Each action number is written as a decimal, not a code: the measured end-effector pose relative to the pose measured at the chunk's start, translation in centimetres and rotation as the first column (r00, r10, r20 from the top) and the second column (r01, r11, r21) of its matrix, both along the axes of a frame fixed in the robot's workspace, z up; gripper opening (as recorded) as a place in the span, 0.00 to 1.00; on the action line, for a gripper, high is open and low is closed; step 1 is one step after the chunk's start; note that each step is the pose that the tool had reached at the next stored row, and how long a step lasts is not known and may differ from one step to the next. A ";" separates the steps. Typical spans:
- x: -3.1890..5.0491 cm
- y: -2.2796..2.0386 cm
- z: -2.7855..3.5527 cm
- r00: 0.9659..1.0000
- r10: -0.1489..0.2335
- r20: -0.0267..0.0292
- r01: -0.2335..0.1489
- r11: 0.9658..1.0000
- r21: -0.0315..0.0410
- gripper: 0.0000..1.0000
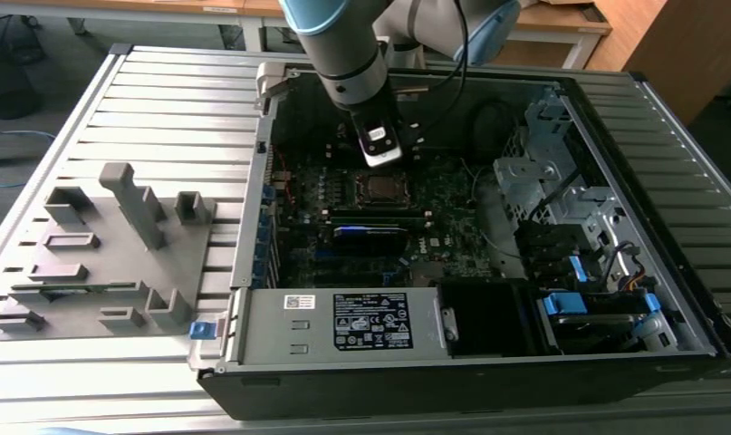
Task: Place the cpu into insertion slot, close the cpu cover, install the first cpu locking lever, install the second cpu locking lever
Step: 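Install the first cpu locking lever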
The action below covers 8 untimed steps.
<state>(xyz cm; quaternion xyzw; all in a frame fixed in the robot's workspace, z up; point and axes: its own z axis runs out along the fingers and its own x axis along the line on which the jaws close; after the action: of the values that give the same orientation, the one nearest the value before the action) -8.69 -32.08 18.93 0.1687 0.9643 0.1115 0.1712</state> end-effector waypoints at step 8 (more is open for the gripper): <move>0.00 -0.14 -0.15 1.000 0.000 0.000 0.000 1.000 -0.011 0.11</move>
<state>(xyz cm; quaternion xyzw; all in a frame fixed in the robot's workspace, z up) -8.69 -32.22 18.77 0.1677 0.9649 0.1064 0.1720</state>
